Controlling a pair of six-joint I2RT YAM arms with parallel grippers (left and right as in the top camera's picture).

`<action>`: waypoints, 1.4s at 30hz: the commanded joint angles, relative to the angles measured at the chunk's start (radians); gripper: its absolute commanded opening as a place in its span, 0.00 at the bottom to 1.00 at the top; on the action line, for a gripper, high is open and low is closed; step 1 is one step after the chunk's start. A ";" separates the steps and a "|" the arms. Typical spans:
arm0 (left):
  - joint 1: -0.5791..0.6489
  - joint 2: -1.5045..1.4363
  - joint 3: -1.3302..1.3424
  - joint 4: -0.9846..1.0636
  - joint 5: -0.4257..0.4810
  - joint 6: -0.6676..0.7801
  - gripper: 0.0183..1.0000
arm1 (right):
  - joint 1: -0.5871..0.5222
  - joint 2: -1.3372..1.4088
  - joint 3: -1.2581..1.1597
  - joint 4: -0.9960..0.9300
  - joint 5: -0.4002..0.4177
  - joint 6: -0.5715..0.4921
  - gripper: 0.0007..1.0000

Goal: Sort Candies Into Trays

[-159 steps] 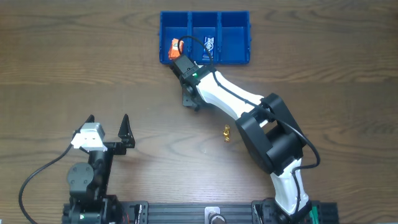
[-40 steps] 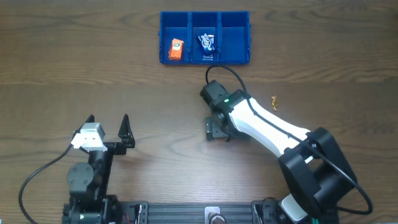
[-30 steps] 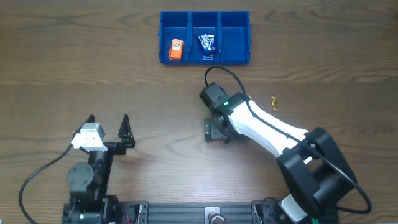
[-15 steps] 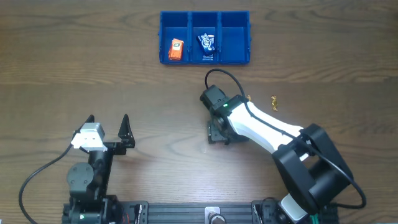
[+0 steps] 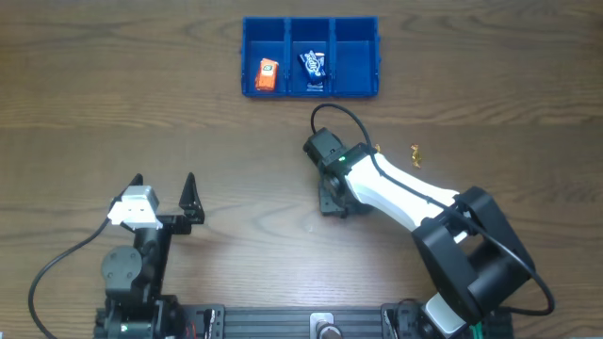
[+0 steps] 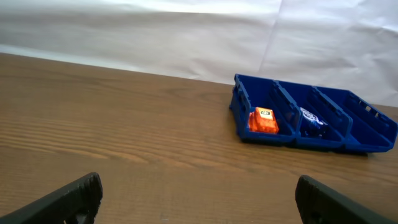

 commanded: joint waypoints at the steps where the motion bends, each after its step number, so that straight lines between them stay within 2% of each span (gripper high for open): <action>1: -0.004 -0.005 -0.016 -0.037 0.018 0.014 1.00 | -0.017 0.006 -0.003 0.006 0.029 0.007 0.47; 3: -0.004 -0.005 -0.016 -0.037 0.018 0.014 1.00 | -0.017 0.006 -0.003 0.010 0.029 0.007 0.42; 10: -0.004 -0.005 -0.016 -0.037 0.018 0.014 1.00 | -0.023 0.006 -0.003 0.014 0.028 0.007 0.39; 26: -0.004 -0.005 -0.016 -0.037 0.018 0.014 1.00 | -0.015 0.006 -0.003 0.015 0.028 0.011 0.14; 31: -0.004 -0.005 -0.016 -0.038 0.018 0.014 1.00 | -0.016 0.001 0.004 0.032 0.030 0.010 0.13; 37: -0.004 -0.005 -0.016 -0.037 0.018 0.014 1.00 | -0.068 -0.091 0.144 0.020 0.168 -0.003 0.12; 42: -0.004 -0.005 -0.016 -0.037 0.018 0.014 1.00 | -0.146 -0.101 0.391 0.035 0.247 -0.123 0.13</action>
